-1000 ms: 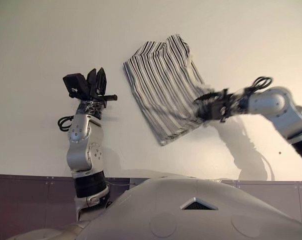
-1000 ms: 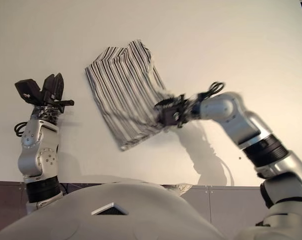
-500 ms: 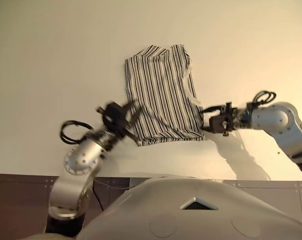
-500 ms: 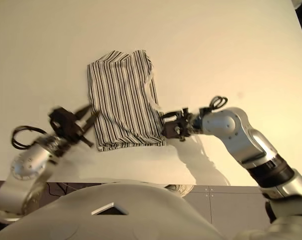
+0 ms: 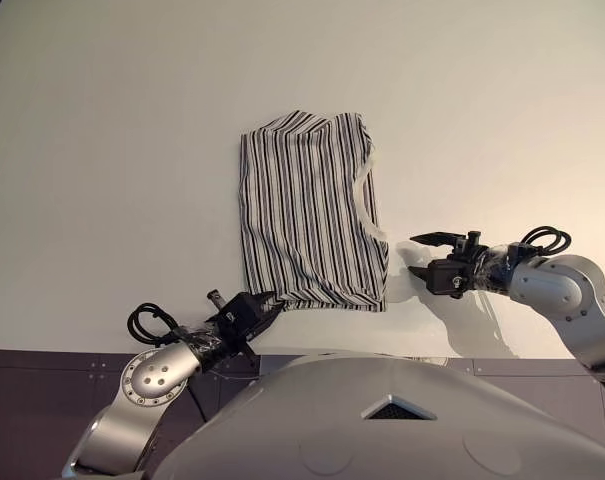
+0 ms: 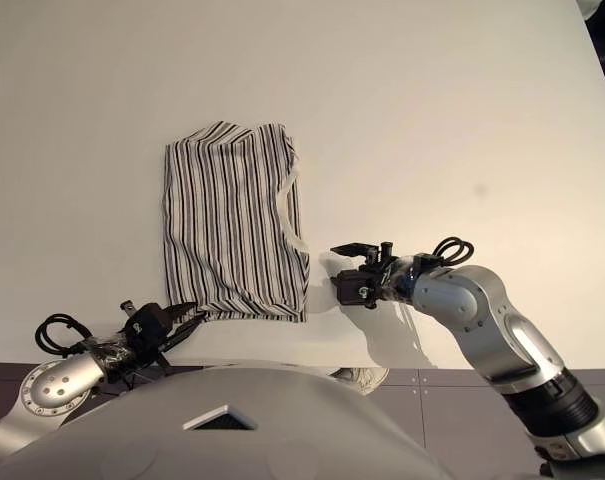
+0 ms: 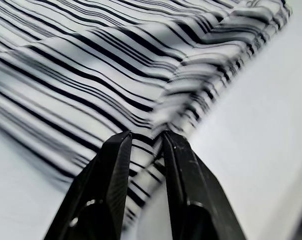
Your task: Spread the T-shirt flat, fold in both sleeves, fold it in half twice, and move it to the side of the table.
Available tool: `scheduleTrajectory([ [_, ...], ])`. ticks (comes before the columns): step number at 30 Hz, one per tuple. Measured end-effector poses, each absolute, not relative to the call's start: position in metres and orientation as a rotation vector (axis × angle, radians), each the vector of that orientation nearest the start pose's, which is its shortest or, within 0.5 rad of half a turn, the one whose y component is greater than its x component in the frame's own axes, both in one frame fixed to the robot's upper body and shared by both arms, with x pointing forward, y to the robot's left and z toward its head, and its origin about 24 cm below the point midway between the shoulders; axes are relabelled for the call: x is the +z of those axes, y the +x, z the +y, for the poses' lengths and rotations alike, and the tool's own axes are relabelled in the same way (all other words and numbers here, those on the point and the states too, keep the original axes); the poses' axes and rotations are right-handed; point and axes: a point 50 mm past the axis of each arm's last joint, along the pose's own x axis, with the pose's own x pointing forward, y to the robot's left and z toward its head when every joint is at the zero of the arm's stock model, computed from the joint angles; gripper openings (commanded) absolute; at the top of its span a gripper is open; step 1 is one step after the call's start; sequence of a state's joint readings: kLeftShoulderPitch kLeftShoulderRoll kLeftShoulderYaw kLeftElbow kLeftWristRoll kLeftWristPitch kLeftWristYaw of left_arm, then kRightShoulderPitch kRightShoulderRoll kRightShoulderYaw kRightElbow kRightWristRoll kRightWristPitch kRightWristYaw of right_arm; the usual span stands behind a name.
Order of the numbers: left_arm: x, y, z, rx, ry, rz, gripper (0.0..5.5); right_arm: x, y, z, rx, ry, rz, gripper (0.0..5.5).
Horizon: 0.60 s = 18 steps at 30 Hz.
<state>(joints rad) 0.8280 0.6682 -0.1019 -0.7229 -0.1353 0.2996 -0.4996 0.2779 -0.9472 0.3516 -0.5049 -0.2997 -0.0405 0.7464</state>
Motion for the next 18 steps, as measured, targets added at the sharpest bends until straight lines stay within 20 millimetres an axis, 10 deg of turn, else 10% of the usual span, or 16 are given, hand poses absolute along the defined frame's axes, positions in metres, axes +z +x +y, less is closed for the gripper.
scheduleTrajectory([
  [6,0.114,0.127,0.206,-0.736,0.651,0.229,1.44,0.071,0.117,-0.16,1.394,-1.116,0.024,2.72],
  [13,0.092,0.109,0.241,-1.076,0.894,0.388,2.43,0.049,0.112,-0.154,1.3,-1.174,0.009,2.72],
  [18,0.103,0.146,0.241,-0.846,0.776,0.235,2.62,0.074,0.136,-0.137,1.107,-1.024,-0.149,2.72],
])
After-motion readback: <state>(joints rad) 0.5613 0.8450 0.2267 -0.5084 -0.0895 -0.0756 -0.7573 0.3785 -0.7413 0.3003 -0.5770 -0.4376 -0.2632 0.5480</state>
